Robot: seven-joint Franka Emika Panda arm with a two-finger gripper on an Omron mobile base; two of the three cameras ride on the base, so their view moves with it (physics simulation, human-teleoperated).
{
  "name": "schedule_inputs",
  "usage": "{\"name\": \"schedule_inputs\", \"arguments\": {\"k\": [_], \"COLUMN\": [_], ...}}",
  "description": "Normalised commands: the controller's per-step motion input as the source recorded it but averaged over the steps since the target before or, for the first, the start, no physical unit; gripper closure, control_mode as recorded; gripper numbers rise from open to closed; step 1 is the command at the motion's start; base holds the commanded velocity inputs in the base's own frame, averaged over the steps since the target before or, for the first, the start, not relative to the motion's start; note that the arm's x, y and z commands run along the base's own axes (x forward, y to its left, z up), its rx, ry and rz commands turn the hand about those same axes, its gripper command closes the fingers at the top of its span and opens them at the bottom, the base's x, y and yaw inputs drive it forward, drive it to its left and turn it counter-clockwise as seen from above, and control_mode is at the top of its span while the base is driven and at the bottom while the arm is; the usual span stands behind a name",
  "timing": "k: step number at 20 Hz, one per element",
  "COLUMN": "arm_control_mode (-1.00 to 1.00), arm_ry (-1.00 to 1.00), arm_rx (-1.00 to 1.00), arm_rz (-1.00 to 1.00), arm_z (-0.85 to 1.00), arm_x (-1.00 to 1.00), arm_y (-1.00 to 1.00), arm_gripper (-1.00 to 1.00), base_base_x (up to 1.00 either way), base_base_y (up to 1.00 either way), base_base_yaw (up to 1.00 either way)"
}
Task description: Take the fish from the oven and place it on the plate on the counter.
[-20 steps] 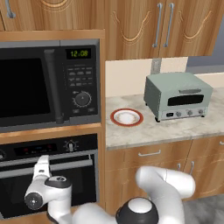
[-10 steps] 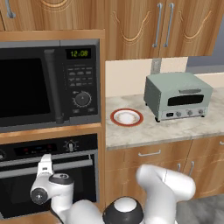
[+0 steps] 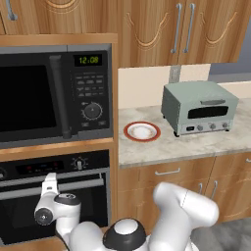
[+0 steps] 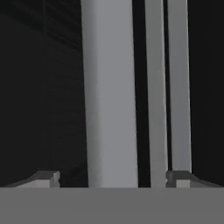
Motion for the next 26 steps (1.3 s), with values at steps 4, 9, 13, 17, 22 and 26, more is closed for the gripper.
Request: {"name": "schedule_inputs", "arguments": {"k": [4,9,13,17,22,26], "arm_control_mode": [-1.0,-1.0,-1.0,-1.0,-1.0,-1.0], "arm_ry": [0.0,0.01,0.03,0.04,0.04,0.0], "arm_rx": [0.0,0.0,0.0,0.0,0.0,0.0], "arm_rz": [0.0,0.0,0.0,0.0,0.0,0.01], "arm_z": [-0.3,-0.12,0.0,0.0,0.0,-0.24], "arm_x": [0.23,0.26,0.09,0.03,0.0,-0.17], "arm_y": [0.19,0.15,0.14,0.13,0.06,0.03], "arm_gripper": [-1.0,-1.0,-1.0,1.0,1.0,1.0], "base_base_x": [0.0,0.0,0.0,0.0,0.0,0.0], "base_base_y": [0.0,0.0,0.0,0.0,0.0,0.0], "base_base_yaw": [0.0,0.0,0.0,0.0,0.0,0.0]}}
